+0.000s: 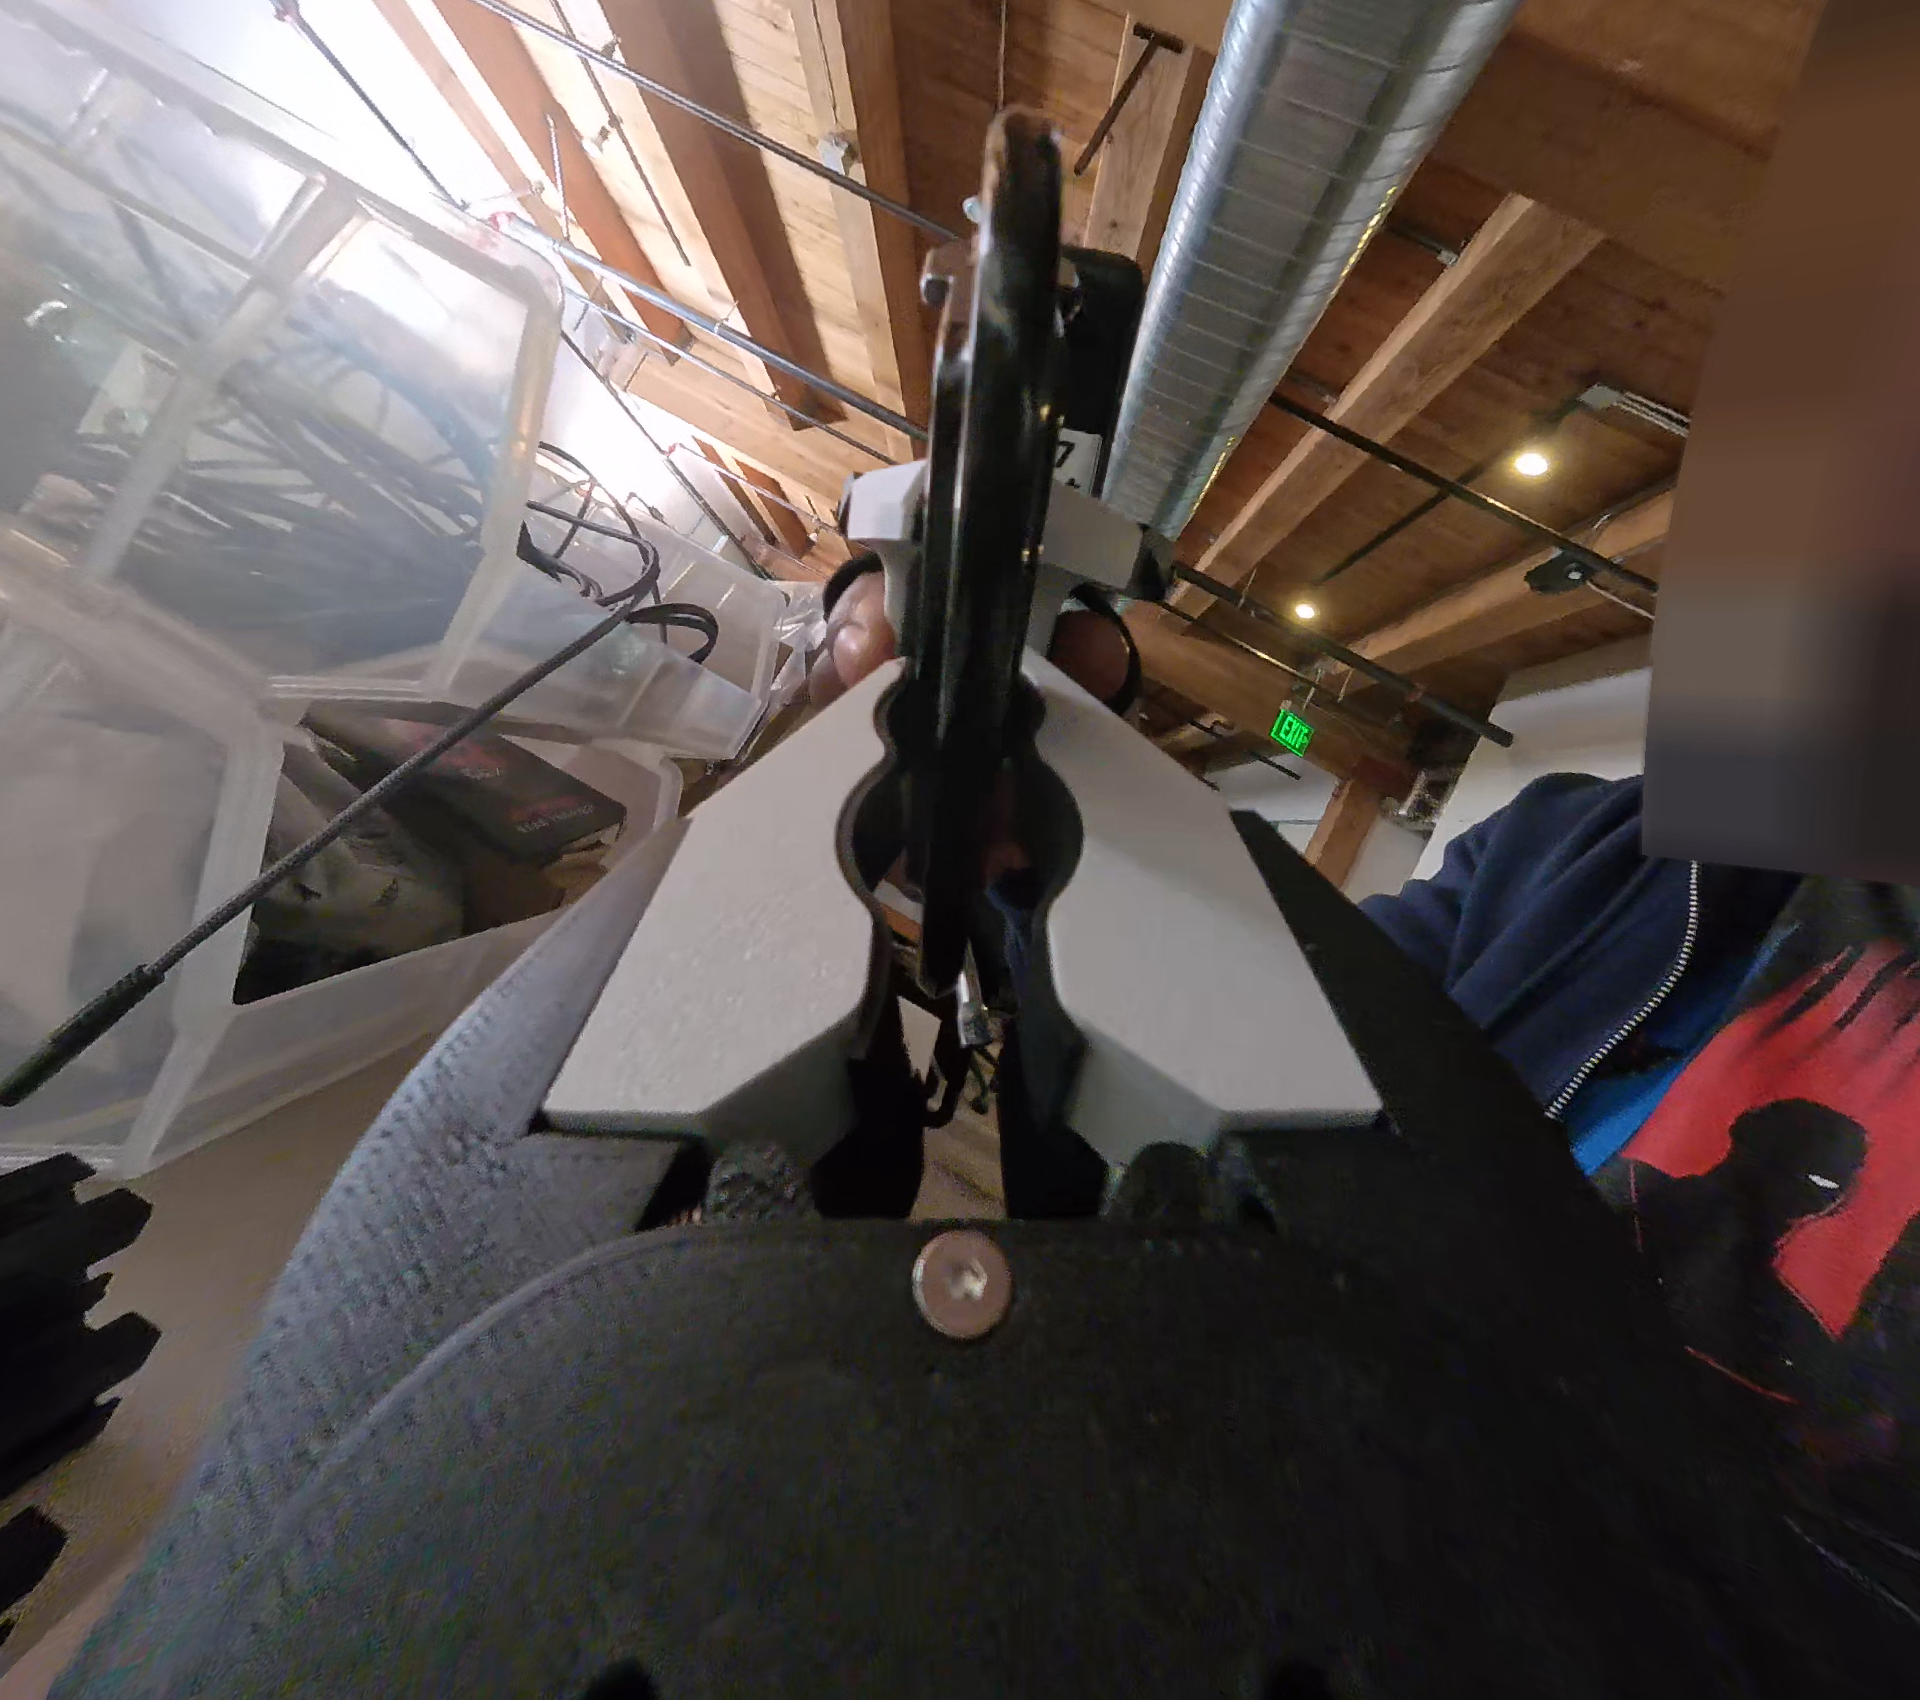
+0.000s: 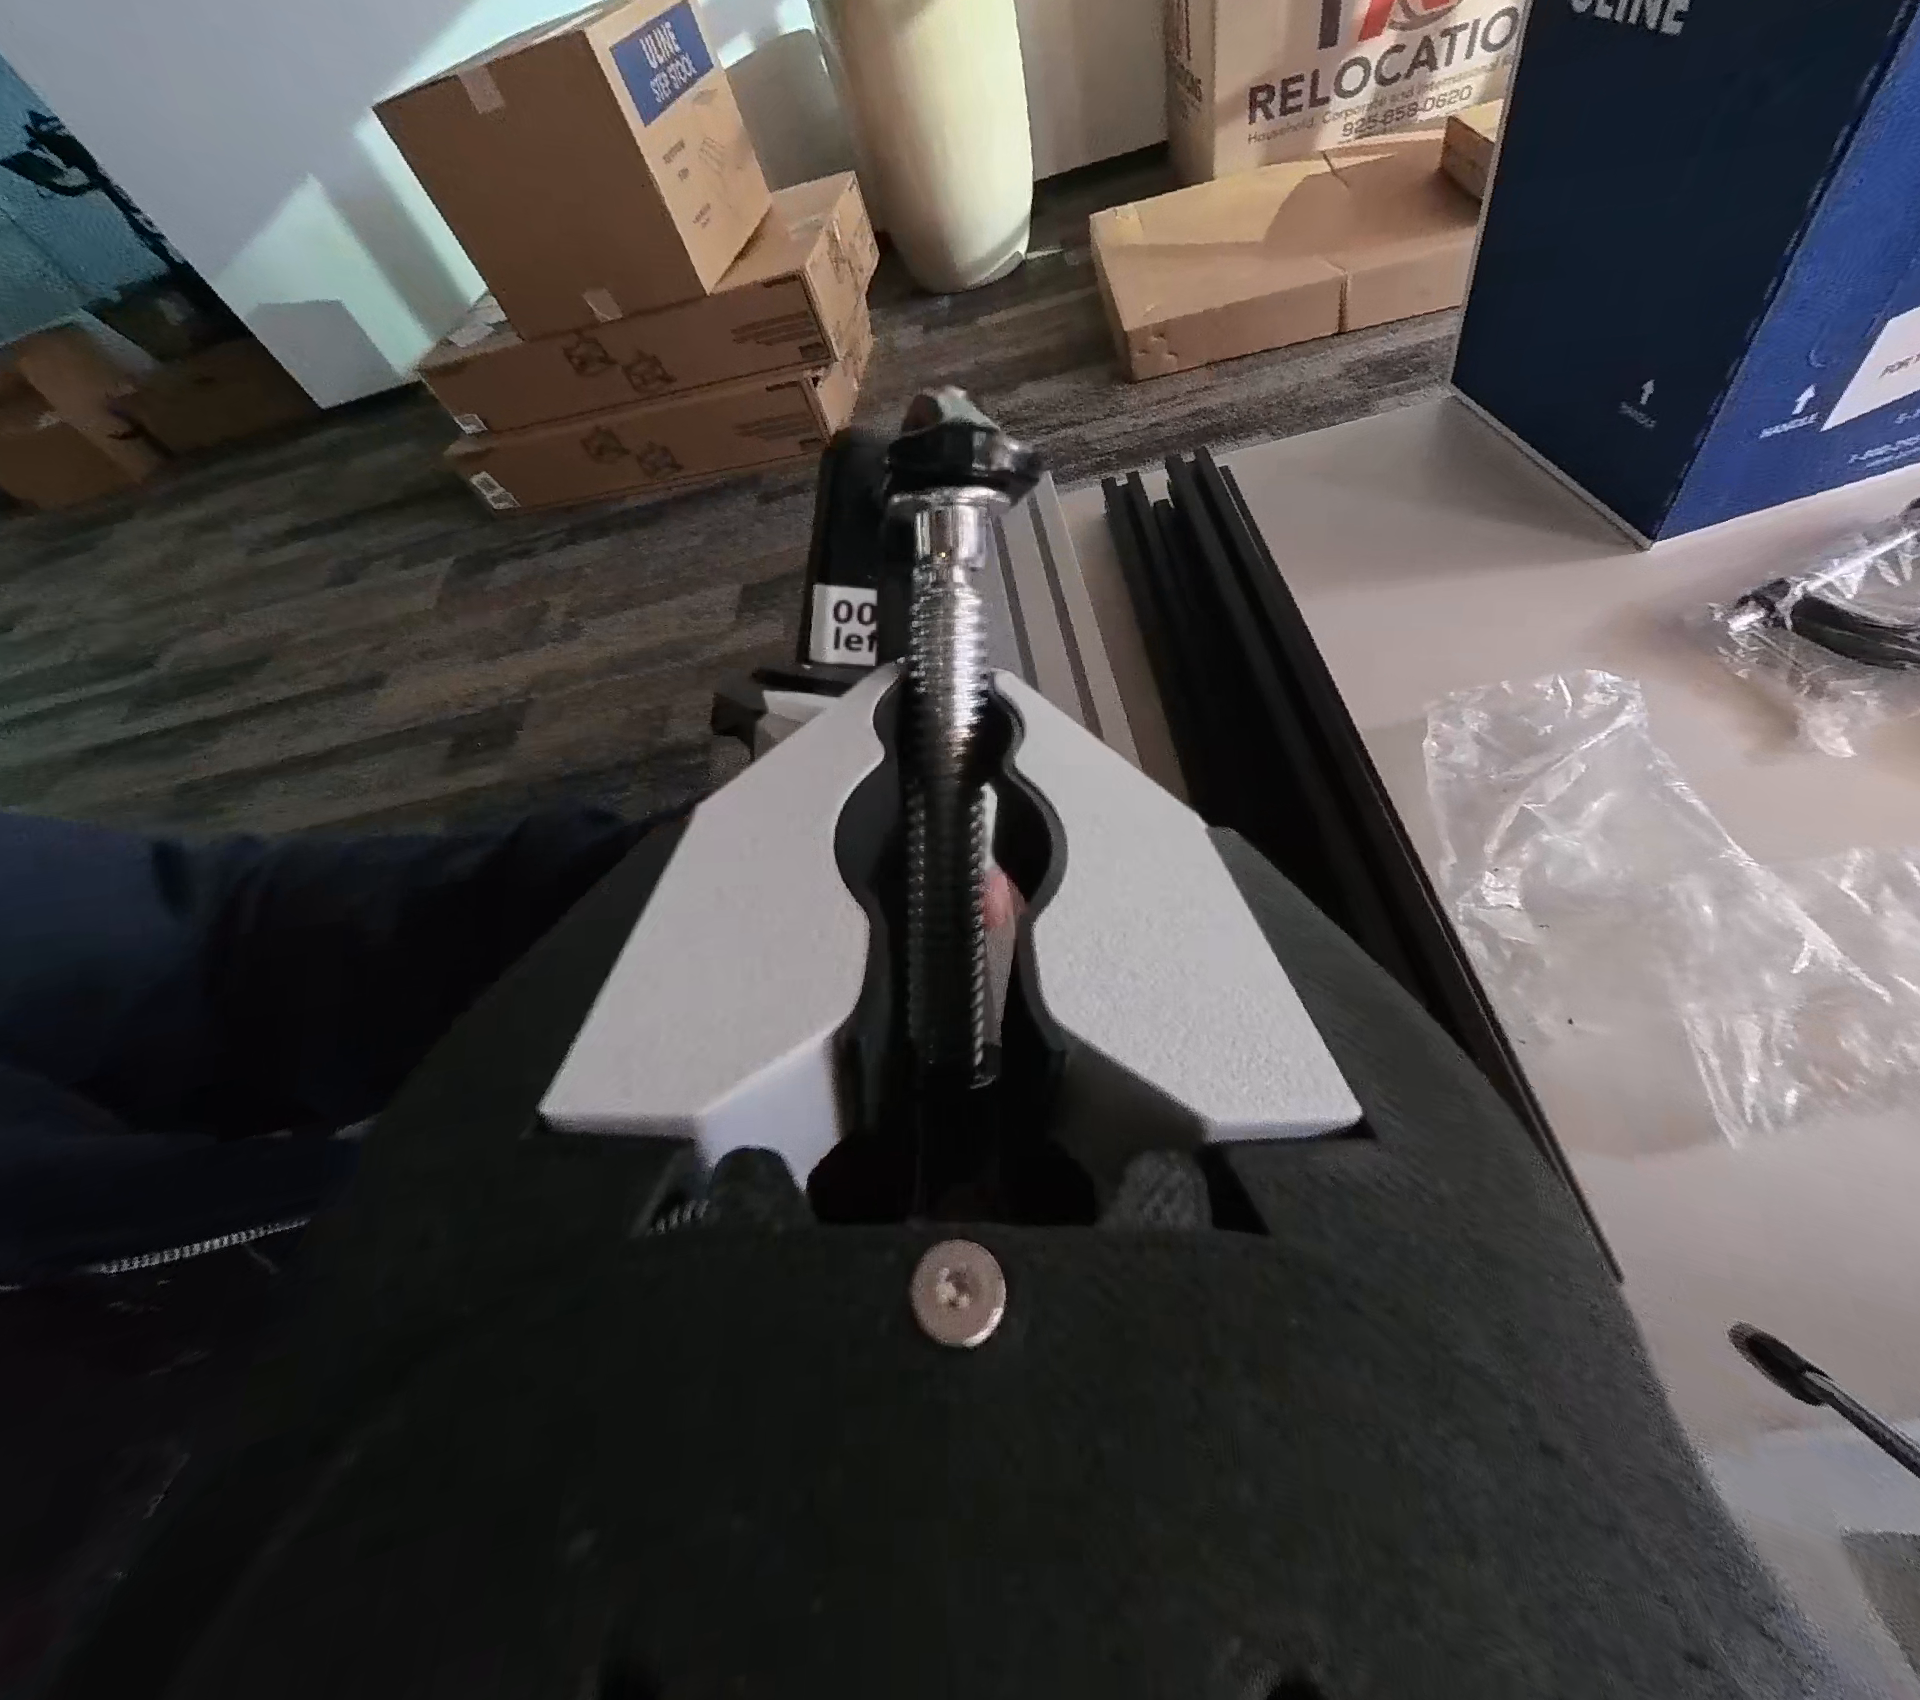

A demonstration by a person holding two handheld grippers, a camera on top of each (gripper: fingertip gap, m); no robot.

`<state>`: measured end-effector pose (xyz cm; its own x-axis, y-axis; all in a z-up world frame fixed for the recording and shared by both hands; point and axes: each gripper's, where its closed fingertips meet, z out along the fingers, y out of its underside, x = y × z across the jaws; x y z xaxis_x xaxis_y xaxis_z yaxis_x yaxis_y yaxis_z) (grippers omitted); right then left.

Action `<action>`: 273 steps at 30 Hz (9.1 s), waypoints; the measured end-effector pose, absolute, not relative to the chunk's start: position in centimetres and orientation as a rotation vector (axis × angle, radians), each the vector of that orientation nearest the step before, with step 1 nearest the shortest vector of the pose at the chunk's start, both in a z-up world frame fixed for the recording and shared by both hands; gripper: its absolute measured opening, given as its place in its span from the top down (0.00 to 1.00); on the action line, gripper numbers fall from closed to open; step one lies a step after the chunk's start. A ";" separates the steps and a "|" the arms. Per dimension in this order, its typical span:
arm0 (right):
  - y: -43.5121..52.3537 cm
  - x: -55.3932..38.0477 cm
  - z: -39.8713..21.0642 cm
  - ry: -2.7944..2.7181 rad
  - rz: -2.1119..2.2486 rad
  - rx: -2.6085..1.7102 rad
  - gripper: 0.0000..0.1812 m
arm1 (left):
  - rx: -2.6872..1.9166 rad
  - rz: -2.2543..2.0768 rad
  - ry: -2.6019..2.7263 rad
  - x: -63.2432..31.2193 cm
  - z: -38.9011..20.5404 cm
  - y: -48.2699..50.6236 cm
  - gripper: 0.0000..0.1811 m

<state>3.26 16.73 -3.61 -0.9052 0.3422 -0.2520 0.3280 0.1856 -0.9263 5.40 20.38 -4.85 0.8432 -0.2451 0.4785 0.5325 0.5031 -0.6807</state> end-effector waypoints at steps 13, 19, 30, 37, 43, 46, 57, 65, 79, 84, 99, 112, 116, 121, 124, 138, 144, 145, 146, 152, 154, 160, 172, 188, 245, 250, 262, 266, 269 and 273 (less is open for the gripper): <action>18.7 2.7 -5.8 -2.345 2.034 -0.880 0.95 | -0.948 -0.396 -0.559 4.9 -5.5 21.0 0.89; 21.6 2.3 -6.0 -2.209 2.192 -1.070 0.77 | -0.922 -0.447 -0.766 3.7 -7.4 21.6 0.89; 24.3 10.5 -17.7 -1.834 2.367 -1.650 0.74 | -0.902 -0.487 -1.108 2.9 -12.1 23.6 0.90; 23.9 13.6 -15.6 -1.636 2.529 -1.542 0.84 | -0.831 -0.439 -1.223 2.3 -13.7 24.5 0.89; 25.1 12.9 -14.0 -1.477 2.653 -1.527 0.89 | -0.871 -0.417 -1.226 3.1 -14.0 26.2 0.89; 25.3 12.7 -15.2 -1.491 2.597 -1.595 0.92 | -0.905 -0.437 -1.212 3.9 -14.0 27.3 0.89; 25.5 16.2 -20.9 -1.498 2.335 -1.797 0.93 | -0.865 -0.519 -1.137 9.7 -13.6 27.5 0.89; 26.2 22.3 -23.1 -1.364 2.311 -1.941 0.88 | -0.799 -0.636 -1.174 17.8 -15.9 27.2 0.89; 21.7 32.1 -21.7 -1.150 2.699 -1.932 0.94 | -0.883 -0.513 -1.302 24.3 -18.4 25.4 0.89; 23.1 32.7 -27.1 -0.987 2.426 -2.205 0.98 | -0.844 -0.597 -1.264 27.4 -19.4 25.4 0.89; 21.0 37.0 -23.0 -1.394 2.406 -1.732 0.98 | -0.892 -0.562 -1.379 29.2 -23.3 22.3 0.89; 21.0 36.4 -22.5 -1.438 2.465 -1.700 0.94 | -0.880 -0.559 -1.366 28.3 -23.6 20.8 0.89; 23.8 35.2 -23.3 -1.420 2.328 -1.777 0.89 | -0.830 -0.580 -1.351 28.2 -23.5 20.6 0.89; 24.9 33.3 -24.9 -1.623 2.190 -1.848 0.79 | -0.844 -0.590 -1.316 28.7 -23.3 21.1 0.88; 22.9 33.4 -25.6 -1.945 2.224 -1.845 0.78 | -0.861 -0.595 -1.293 29.2 -23.1 21.5 0.89; 21.2 32.5 -26.7 -2.445 1.986 -1.602 0.94 | -1.033 -0.582 -1.225 30.8 -23.9 21.7 0.88; 22.1 31.9 -25.7 -2.719 1.707 -1.214 0.94 | -1.222 -0.660 -1.105 32.4 -24.0 22.4 0.89; 22.1 31.8 -25.5 -2.758 1.669 -1.155 0.94 | -1.246 -0.683 -1.088 32.6 -24.0 22.4 0.89; 22.1 31.8 -25.4 -2.793 1.636 -1.100 0.94 | -1.264 -0.708 -1.069 32.9 -24.0 22.5 0.89; 21.2 31.7 -24.9 -2.919 1.517 -0.874 0.94 | -1.316 -0.759 -0.995 33.7 -23.7 21.9 0.89; 20.8 31.4 -24.8 -2.914 1.516 -0.871 0.94 | -1.275 -0.717 -0.987 33.3 -23.2 21.5 0.89; 19.9 30.3 -24.2 -2.791 1.569 -0.946 0.94 | -1.044 -0.735 -1.054 32.1 -22.9 20.5 0.90; 27.1 31.6 -24.6 -1.936 2.094 -1.705 0.90 | -0.981 -0.683 -1.077 31.2 -23.4 19.0 0.89; 22.4 32.2 -21.5 -2.072 2.428 -1.486 0.95 | -1.019 -0.659 -1.085 31.5 -23.1 19.1 0.90; 21.7 33.8 -18.0 -1.836 2.621 -1.256 0.97 | -1.114 -0.609 -0.978 32.7 -19.4 17.6 0.90; 18.5 35.5 -25.5 -2.254 2.169 -1.353 0.95 | -1.097 -0.630 -0.967 33.0 -19.2 17.7 0.90; 21.4 35.5 -19.0 -1.837 2.705 -1.141 0.97 | -1.176 -0.601 -0.959 33.4 -19.7 17.6 0.90; 18.7 36.4 -25.2 -2.197 2.325 -1.278 0.96 | -1.138 -0.643 -0.940 33.7 -19.4 17.9 0.90; 19.7 33.8 -27.4 -2.103 2.186 -1.432 0.97 | -1.146 -0.667 -0.920 34.1 -19.2 18.2 0.90; 23.9 31.0 -22.2 -1.586 2.612 -1.467 0.98 | -1.191 -0.667 -0.916 34.5 -19.4 18.3 0.90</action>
<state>31.04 23.87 -22.15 -0.6006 0.2100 -0.7715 0.5877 -0.5383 -0.6040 34.46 18.25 -19.39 0.4901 0.0286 0.8712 0.8380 0.2597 -0.4800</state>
